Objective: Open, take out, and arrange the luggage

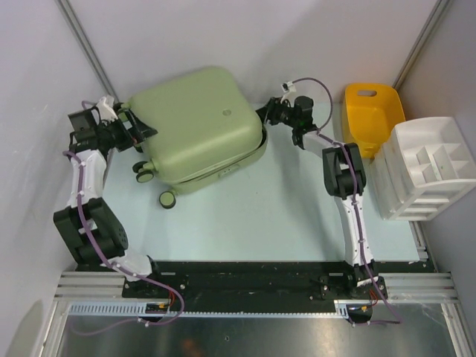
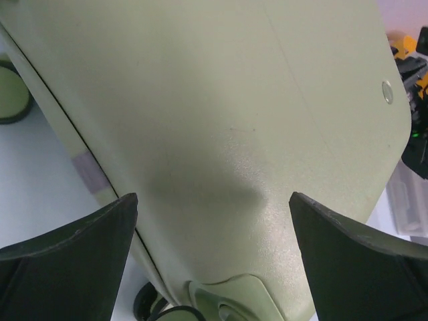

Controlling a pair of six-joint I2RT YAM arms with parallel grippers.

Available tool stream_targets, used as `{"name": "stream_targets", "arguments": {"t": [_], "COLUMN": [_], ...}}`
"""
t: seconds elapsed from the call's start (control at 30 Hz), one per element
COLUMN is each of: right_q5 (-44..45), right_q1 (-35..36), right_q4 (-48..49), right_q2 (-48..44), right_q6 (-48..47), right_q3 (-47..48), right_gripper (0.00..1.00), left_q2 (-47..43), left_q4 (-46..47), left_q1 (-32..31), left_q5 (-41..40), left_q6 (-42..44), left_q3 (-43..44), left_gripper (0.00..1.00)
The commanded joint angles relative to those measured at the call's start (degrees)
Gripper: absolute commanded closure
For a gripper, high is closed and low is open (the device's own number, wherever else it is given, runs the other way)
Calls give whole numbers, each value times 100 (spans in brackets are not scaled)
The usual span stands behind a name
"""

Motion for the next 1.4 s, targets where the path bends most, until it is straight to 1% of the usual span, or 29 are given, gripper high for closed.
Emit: {"name": "stream_targets", "arguments": {"t": [0.0,0.07,0.1,0.13,0.2,0.23,0.27,0.3,0.33,0.4,0.43,0.47,0.53,0.67,0.7,0.77,0.8,0.83,0.87,0.93,0.97,1.03,1.07,1.13,1.17,1.2,1.27,1.33,1.37], "right_q5": [-1608,-1750,-1811,-1838,-1952,-1970,-1979,-2057,-2084,-2093,-2110,-2163,-2181,-2129,-2102,-2023,-1988,-1909,-1691,-1479,-1199,-952,-663,-486,-450,-432,-362,-196,-108], "right_q1": [622,692,745,772,842,851,851,877,877,895,904,904,947,1184,1237,1482,1571,1667,1834,2019,2203,2379,2476,2617,2618,2618,2626,2618,2609], "right_q4": [279,499,570,596,466,247,202,236,358,482,665,745,694,387,90,-237,-526,-668,-713,-634,-599,-555,-555,-502,-519,-615,-870,-1379,-1581], "right_q2": [-908,-1366,-1506,-1769,-1947,-2130,-2228,-2359,-2482,-2939,-3071,-3359,-3694,-4740,-5186,-5566,-5873,-6041,-6174,-6490,-6570,-6771,-6799,-6869,-6921,-6974,-7334,-7685,-8096], "right_q6": [188,153,152,161,109,108,178,240,292,459,547,644,706,285,-55,-382,-549,-864,-937,-1060,-1104,-1271,-1437,-1570,-1701,-1824,-2262,-2553,-2694], "right_q3": [-1760,-2306,-2848,-3080,-3624,-3819,-4003,-4205,-4703,-5215,-5688,-5936,-6524,-7351,-7476,-7739,-7793,-7845,-8003,-8118,-8171,-8233,-8250,-8250,-8250,-8250,-8233,-8172,-8162], "right_gripper": [36,38,38,42,47,55,59,63,70,79,85,89,90,87,84,82,78,77,75,65,62,55,53,49,47,43,42,41,40], "left_q2": [91,153,205,249,328,320,311,285,233,162,136,135,258,556,601,697,724,724,724,698,672,540,479,189,84,-48,-364,-741,-883], "left_q4": [325,317,317,317,317,317,317,317,308,308,317,299,290,229,185,106,53,-25,-139,-219,-263,-351,-464,-614,-624,-641,-668,-712,-738], "left_q1": [58,50,50,50,50,32,23,-11,-73,-196,-344,-441,-748,-1320,-1426,-1716,-1891,-1980,-2041,-2077,-2077,-2069,-2077,-2069,-2025,-1877,-1657,-1305,-1217], "left_q5": [326,484,537,659,861,906,924,968,994,968,977,968,916,933,916,898,880,854,767,731,679,556,425,257,256,291,379,572,616], "left_q6": [-283,-239,-230,-195,-142,-72,-11,42,156,358,411,464,570,789,920,1035,1184,1255,1256,1475,1484,1545,1659,1739,1704,1643,1424,1309,1300], "left_q3": [-114,-149,-158,-176,-228,-281,-395,-465,-527,-720,-773,-835,-844,-678,-634,-528,-484,-440,-353,-204,-133,112,192,429,465,509,588,502,422], "left_gripper": [0,0,0,0,0,0,1,1,2,4,5,6,11,20,24,26,27,28,28,28,28,24,20,14,9,8,4,3,4]}}
